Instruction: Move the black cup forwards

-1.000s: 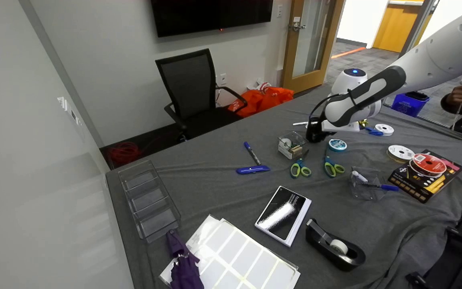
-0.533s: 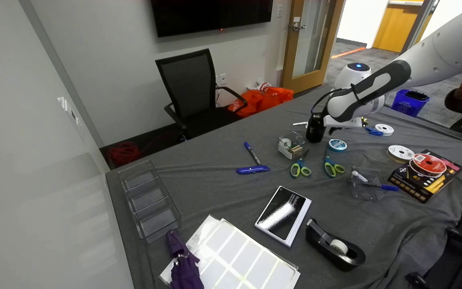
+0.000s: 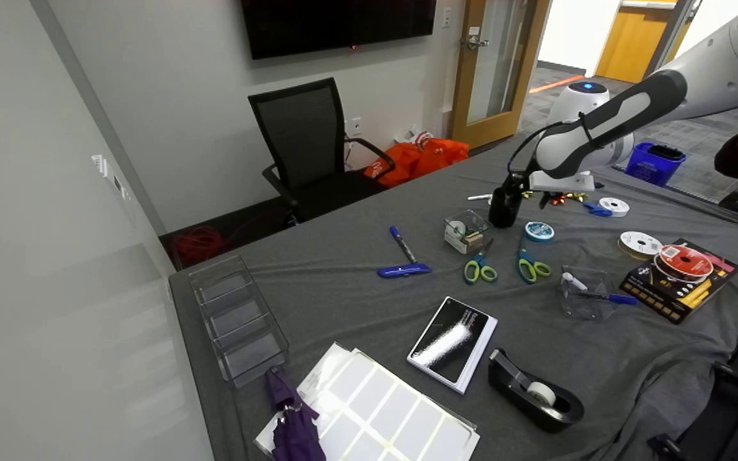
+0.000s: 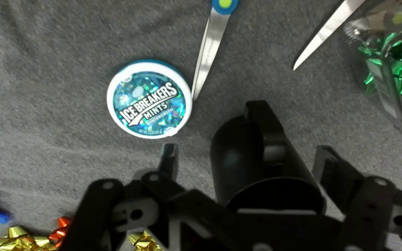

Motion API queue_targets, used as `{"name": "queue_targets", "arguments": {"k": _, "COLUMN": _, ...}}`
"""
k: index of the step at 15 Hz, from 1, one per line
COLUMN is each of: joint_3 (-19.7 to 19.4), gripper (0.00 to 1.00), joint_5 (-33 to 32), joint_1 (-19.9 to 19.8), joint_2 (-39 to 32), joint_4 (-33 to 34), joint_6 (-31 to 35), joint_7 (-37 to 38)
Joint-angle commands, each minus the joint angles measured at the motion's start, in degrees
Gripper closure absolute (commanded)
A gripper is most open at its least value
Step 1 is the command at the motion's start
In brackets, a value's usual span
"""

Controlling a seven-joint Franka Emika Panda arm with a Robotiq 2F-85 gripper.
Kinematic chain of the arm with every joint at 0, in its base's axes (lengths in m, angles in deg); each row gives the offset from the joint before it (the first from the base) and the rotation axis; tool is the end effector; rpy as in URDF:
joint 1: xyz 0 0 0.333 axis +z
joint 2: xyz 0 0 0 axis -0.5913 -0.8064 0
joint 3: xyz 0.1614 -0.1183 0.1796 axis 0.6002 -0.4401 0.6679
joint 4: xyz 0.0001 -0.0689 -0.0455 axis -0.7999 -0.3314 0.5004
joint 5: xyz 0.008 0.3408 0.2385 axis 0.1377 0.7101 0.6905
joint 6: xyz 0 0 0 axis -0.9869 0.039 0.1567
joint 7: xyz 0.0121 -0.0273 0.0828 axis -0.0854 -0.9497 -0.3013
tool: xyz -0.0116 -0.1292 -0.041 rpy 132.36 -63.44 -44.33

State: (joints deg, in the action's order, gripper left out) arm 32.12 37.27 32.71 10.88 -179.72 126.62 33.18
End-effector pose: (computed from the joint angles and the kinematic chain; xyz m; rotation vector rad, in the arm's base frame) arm 0.6514 -0.1582 0.1295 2.9220 -1.0158 0.3737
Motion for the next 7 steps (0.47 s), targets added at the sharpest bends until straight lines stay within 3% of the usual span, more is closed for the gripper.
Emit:
{"name": "queue_targets", "arguments": {"k": 1, "joint_3": 0.8, "gripper": 0.00, "joint_5": 0.9, "joint_1": -0.9, "joint_2": 6.0, "joint_4": -5.1, "joint_6": -3.4, "joint_7": -2.6}}
{"name": "queue_targets", "arguments": {"k": 7, "joint_3": 1.2, "gripper": 0.00, "joint_5": 1.3, "joint_1": -2.6, "joint_2": 11.2, "joint_4": -9.5, "joint_6": -4.1, "joint_7": -5.3}}
